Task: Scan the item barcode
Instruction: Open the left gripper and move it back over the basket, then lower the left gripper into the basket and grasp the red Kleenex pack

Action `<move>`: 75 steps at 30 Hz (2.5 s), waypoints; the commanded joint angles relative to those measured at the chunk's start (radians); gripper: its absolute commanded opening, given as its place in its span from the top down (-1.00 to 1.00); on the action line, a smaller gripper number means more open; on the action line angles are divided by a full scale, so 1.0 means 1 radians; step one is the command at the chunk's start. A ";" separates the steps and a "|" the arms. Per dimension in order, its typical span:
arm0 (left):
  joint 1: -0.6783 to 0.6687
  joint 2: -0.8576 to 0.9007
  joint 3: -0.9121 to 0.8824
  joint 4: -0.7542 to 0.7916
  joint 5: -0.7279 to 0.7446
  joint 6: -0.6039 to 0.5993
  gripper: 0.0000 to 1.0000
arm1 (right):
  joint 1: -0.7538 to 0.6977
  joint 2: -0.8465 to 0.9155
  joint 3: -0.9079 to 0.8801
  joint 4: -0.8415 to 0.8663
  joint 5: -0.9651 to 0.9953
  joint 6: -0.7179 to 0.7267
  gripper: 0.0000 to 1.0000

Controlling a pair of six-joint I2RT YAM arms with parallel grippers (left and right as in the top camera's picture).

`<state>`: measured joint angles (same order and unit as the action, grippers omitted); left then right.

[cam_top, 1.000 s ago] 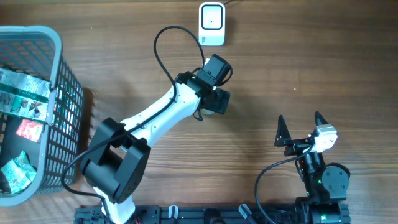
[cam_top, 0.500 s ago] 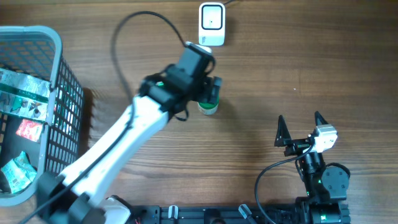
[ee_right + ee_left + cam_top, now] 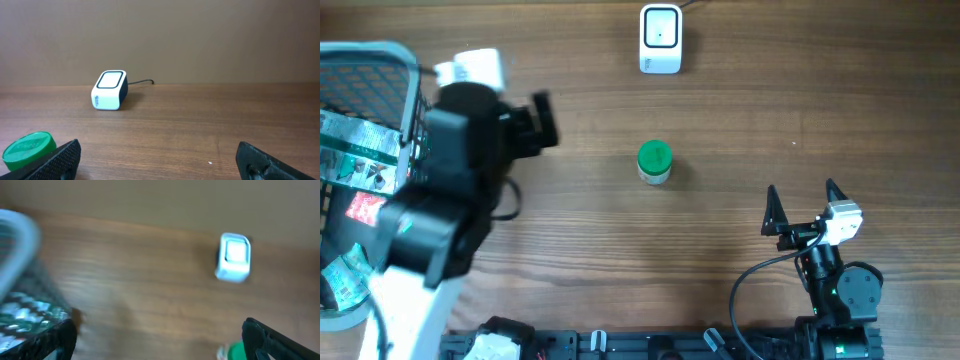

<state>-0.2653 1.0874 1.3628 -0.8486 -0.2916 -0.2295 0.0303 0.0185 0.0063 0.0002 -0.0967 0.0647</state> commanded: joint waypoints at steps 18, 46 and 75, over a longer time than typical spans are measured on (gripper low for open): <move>0.579 -0.081 0.010 -0.018 -0.088 -0.249 -1.00 | 0.006 0.000 -0.001 0.005 -0.005 -0.011 -1.00; 0.708 0.109 0.010 -0.287 -0.005 -0.408 -1.00 | 0.006 0.000 -0.001 0.005 -0.005 -0.012 -0.99; 1.016 0.669 0.010 -0.164 0.164 -0.408 -1.00 | 0.006 0.000 -0.001 0.005 -0.005 -0.012 -0.99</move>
<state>0.7471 1.7374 1.3628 -1.0214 -0.1318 -0.6273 0.0303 0.0185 0.0063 0.0002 -0.0967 0.0616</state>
